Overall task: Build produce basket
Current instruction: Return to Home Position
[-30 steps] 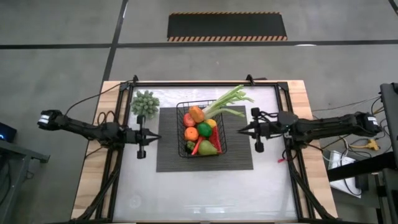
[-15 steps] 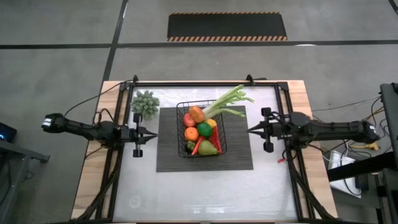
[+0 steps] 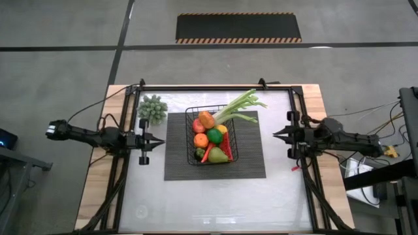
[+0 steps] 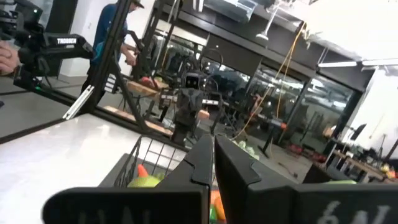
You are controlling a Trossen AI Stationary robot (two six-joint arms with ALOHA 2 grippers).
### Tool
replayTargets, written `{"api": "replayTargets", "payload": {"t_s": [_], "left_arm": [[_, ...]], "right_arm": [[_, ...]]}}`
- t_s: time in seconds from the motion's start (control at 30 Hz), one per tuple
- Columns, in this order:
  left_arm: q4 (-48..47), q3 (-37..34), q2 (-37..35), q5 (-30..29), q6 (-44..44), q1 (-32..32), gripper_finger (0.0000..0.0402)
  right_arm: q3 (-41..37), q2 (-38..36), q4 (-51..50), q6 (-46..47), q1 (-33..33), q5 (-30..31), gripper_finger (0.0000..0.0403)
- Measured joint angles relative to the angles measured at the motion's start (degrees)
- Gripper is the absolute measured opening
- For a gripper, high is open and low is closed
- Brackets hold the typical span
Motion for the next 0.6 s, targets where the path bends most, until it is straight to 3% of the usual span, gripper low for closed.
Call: {"api": "replayTargets", "payload": {"t_s": [0.33,0.6], "left_arm": [[0.0,0.0,0.4,0.0,-0.3,0.0,0.0],[0.1,-0.1,0.5,0.0,-0.3,0.0,0.0]], "right_arm": [[-0.4,-3.0,-2.3,3.1,0.0,0.0,0.0009],[-1.4,-3.0,0.0,12.7,0.0,-1.2,0.0009]]}}
